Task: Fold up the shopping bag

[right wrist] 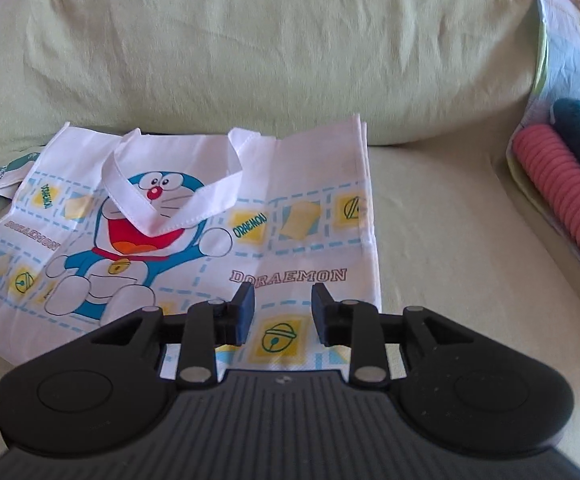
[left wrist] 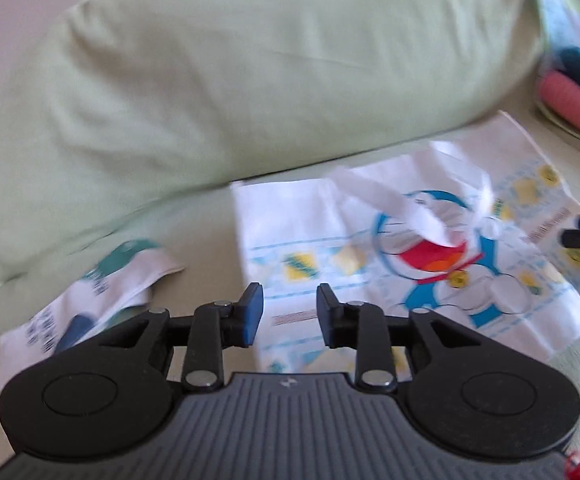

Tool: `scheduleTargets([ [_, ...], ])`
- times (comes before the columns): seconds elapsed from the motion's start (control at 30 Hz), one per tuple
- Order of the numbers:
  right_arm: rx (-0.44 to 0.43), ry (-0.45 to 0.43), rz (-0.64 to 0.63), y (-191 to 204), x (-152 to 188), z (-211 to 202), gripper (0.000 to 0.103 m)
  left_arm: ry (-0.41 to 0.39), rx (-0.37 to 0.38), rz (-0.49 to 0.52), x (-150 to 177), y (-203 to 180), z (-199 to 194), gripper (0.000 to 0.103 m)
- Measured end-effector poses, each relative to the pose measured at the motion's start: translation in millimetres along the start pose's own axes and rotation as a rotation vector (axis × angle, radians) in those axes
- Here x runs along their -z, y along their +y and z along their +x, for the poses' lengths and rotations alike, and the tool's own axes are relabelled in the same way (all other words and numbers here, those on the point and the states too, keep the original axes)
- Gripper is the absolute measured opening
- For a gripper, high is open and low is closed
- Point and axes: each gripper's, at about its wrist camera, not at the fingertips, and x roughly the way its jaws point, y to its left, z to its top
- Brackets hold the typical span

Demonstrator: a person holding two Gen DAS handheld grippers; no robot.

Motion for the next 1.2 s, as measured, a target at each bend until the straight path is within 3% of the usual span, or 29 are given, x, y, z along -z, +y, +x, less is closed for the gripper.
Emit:
scheduleTargets([
  [0.13,0.002,0.026,-0.001,-9.4,-5.0,15.3,0.027,0.128,0.096,-0.136,22.0,15.4,59.4,0.039],
  [0.2,0.003,0.039,-0.001,-14.1,-7.5,23.0,0.027,0.088,0.093,-0.229,31.4,34.2,68.7,0.039],
  [0.4,0.008,0.079,-0.012,-26.6,-17.3,47.3,0.028,0.144,0.066,-0.187,-5.4,42.2,82.6,0.033],
  [0.5,0.034,0.109,-0.151,-10.9,-50.8,77.4,0.034,0.127,0.037,-0.094,-26.4,25.7,95.0,0.036],
  [0.63,0.046,0.075,-0.233,2.1,-71.4,94.2,0.040,0.186,0.037,-0.106,-44.1,17.3,124.6,0.038],
  [0.83,0.040,0.005,-0.284,13.7,-100.9,108.8,0.042,0.102,0.055,-0.128,-77.4,14.9,129.2,0.042],
  [0.93,0.027,0.039,-0.229,4.6,-109.1,144.9,0.046,0.104,0.043,-0.113,-85.6,13.4,153.4,0.046],
  [1.03,0.014,0.070,-0.163,-6.2,-116.6,180.0,0.047,0.142,0.004,-0.181,-79.0,29.1,187.7,0.046],
  [1.1,0.011,0.049,-0.018,-26.6,-115.7,184.3,0.062,0.101,-0.005,-0.247,-69.2,43.2,196.6,0.049],
  [1.13,-0.008,0.045,0.038,-36.3,-114.6,185.7,0.062,0.096,0.003,-0.257,-67.5,45.8,196.8,0.049],
  [1.2,0.002,0.029,0.033,-36.0,-115.4,179.5,0.060,0.096,0.009,-0.259,-66.7,47.1,195.2,0.048],
])
